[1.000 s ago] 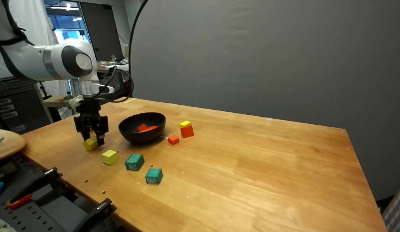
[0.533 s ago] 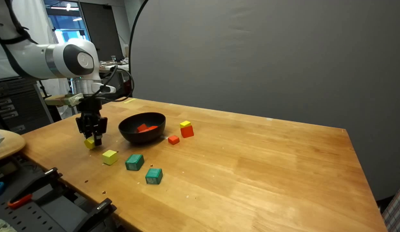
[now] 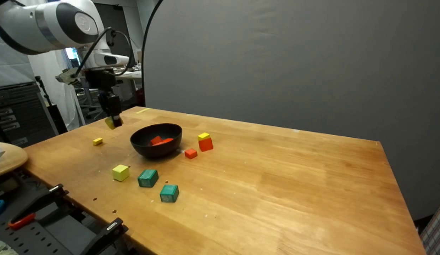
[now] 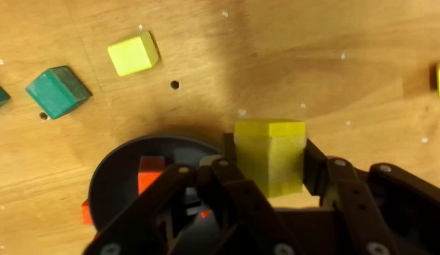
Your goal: Pick up all the blocks from the table and put them in the black bowl.
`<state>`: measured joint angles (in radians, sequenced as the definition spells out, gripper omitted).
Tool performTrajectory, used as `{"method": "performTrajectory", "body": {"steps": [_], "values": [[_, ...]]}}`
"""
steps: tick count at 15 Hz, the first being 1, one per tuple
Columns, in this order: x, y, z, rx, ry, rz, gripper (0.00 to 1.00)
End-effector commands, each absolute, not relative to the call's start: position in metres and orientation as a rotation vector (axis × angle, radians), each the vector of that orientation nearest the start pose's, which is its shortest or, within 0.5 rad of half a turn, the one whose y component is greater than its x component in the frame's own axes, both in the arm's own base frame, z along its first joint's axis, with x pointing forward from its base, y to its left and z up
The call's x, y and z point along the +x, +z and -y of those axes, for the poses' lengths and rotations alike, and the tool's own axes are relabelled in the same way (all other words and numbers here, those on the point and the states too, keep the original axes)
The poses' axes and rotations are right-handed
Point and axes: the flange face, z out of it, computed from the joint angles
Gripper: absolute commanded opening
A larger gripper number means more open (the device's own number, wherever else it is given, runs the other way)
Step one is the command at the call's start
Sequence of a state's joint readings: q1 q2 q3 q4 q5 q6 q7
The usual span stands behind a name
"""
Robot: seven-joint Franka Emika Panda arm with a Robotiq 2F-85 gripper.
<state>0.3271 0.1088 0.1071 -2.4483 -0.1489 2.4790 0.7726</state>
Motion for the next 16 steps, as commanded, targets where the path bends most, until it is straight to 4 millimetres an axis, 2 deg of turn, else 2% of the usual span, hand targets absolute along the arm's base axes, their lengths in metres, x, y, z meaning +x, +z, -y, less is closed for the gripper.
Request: {"method": "performTrajectory", "body": {"steps": [1, 3, 5, 6, 7, 9, 10, 12, 16], "values": [[0.477, 0.26, -0.183, -3.257, -0.055, -0.655, 0.22], [0.506, 0.247, -0.174, -3.279, -0.067, -0.822, 0.22], [0.526, 0.229, -0.171, -3.308, -0.019, -0.982, 0.22], [0.532, 0.222, -0.173, -3.315, 0.035, -1.027, 0.33], [0.537, 0.217, -0.175, -3.318, 0.086, -1.038, 0.69], [0.54, 0.214, -0.185, -3.355, 0.161, -0.977, 0.77], [0.524, 0.217, -0.194, -3.376, 0.169, -0.919, 0.85], [0.506, 0.226, -0.21, -3.409, 0.119, -0.811, 1.0], [0.461, 0.255, -0.249, -3.464, 0.042, -0.404, 1.0]]}}
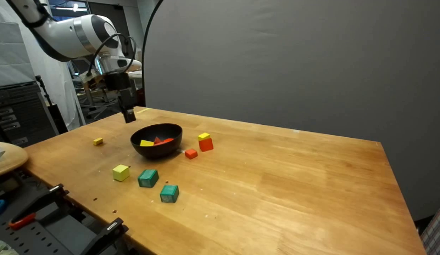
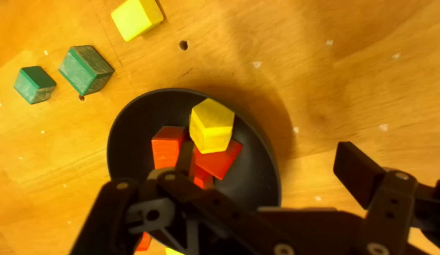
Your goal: Pick up all the blocks from the table and put them in the black bowl.
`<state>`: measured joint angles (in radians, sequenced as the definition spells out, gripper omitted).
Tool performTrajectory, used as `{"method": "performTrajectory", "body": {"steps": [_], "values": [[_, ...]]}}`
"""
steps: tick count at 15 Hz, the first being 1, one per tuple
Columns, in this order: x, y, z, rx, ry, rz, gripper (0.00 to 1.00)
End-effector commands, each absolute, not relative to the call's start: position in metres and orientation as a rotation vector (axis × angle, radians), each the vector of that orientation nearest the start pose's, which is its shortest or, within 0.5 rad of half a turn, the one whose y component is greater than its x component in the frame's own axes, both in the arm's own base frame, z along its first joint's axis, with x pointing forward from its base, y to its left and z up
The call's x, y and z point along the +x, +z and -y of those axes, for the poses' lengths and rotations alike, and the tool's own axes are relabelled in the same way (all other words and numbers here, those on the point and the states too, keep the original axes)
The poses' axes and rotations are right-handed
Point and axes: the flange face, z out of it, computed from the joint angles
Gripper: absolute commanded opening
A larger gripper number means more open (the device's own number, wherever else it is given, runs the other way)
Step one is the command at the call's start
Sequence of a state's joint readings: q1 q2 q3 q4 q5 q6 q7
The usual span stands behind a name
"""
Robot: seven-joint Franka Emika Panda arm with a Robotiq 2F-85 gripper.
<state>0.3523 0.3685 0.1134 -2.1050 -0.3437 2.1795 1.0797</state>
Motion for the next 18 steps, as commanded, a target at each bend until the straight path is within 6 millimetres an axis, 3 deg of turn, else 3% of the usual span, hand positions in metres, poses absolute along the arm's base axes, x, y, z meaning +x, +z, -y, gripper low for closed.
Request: {"method": "performTrajectory", "body": {"steps": [1, 3, 5, 6, 8, 9, 13, 18], "values": [[0.452, 0.263, -0.253, -3.465, 0.016, -0.319, 1.0], [0.437, 0.274, -0.254, -3.46, -0.046, -0.157, 1.0], [0.446, 0.278, -0.249, -3.425, -0.088, 0.0, 1.0], [0.446, 0.268, -0.262, -3.451, -0.021, -0.147, 1.0], [0.447, 0.273, -0.256, -3.435, -0.043, -0.069, 1.0], [0.448, 0.267, -0.257, -3.352, -0.101, 0.13, 1.0], [0.459, 0.247, -0.279, -3.186, -0.272, 0.296, 1.0], [0.467, 0.199, -0.321, -2.952, -0.324, 0.523, 1.0]]}}
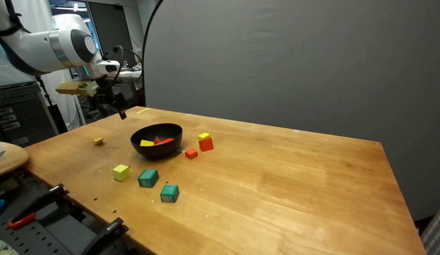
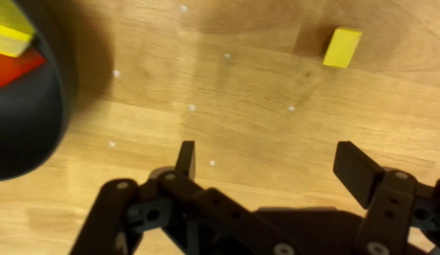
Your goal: Pick up all the blocks from the table and put them in the black bowl.
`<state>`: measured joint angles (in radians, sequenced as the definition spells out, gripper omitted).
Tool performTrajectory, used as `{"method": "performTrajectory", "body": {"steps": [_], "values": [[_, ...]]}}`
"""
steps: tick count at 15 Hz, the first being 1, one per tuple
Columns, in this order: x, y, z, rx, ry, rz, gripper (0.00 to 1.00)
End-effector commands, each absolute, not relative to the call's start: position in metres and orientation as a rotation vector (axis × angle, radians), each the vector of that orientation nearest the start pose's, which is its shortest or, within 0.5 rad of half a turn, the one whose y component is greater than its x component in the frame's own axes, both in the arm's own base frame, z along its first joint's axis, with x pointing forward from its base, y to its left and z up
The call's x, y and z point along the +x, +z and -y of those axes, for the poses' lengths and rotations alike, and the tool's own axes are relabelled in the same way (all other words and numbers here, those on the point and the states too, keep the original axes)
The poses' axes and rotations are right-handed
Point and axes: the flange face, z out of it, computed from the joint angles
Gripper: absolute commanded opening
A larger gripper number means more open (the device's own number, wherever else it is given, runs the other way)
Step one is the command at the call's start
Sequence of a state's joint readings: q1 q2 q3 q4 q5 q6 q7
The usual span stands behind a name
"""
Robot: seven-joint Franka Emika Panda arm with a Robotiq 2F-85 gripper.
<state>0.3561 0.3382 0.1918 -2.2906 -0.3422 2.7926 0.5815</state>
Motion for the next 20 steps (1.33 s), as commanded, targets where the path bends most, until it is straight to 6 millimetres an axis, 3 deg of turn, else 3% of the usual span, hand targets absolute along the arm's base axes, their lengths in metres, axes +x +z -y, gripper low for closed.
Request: {"method": "performTrajectory", "body": {"steps": [1, 4, 8, 10, 12, 13, 15, 17, 20], "values": [[0.466, 0.189, -0.329, -2.905, -0.311, 0.56, 1.0], [0.457, 0.174, -0.358, -2.771, -0.214, 0.673, 1.0], [0.432, 0.182, -0.388, -2.616, 0.051, 0.797, 1.0], [0.419, 0.194, -0.389, -2.741, 0.128, 0.735, 1.0], [0.416, 0.205, -0.387, -2.866, 0.091, 0.7, 1.0], [0.422, 0.181, -0.385, -2.775, 0.127, 0.731, 1.0], [0.418, 0.192, -0.389, -2.827, 0.108, 0.711, 1.0], [0.417, 0.184, -0.388, -2.848, 0.1, 0.693, 1.0], [0.424, 0.162, -0.37, -2.922, 0.081, 0.646, 1.0]]}}
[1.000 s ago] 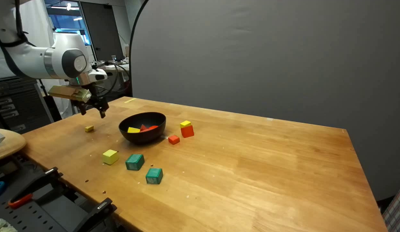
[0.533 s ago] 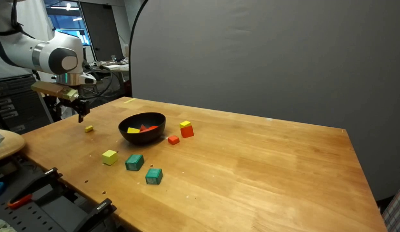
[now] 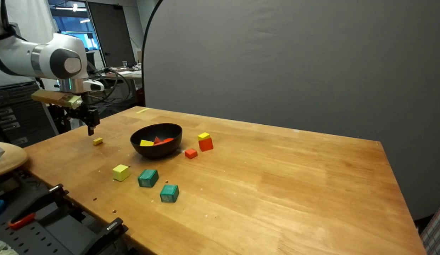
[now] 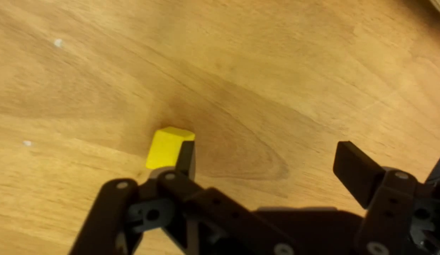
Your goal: Pick up all the blocks from the table and put them in the black bowl.
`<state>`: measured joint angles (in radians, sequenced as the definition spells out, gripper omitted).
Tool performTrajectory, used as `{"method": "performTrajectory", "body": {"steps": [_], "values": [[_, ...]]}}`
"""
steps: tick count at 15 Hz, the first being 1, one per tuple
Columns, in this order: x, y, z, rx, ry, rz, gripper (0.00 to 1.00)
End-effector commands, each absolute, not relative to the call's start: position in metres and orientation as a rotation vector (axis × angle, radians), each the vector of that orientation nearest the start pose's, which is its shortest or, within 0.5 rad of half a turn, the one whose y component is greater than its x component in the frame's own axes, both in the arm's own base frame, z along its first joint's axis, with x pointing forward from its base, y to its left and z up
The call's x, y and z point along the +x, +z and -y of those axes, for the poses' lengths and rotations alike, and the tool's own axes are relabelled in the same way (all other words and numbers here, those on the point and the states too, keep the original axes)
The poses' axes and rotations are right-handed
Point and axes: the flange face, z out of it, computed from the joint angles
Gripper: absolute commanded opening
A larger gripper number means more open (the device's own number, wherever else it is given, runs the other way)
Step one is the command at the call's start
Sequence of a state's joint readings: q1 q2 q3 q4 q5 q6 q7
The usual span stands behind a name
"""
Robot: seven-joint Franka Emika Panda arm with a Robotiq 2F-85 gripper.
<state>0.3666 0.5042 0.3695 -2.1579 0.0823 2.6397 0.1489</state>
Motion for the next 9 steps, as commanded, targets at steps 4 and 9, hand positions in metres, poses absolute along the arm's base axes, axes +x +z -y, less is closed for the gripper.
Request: {"method": "performTrajectory", "body": {"steps": [4, 9], "values": [[0.43, 0.139, -0.359, -2.986, 0.028, 0.648, 1.0], [0.424, 0.137, -0.363, -3.006, -0.018, 0.657, 0.52]]}}
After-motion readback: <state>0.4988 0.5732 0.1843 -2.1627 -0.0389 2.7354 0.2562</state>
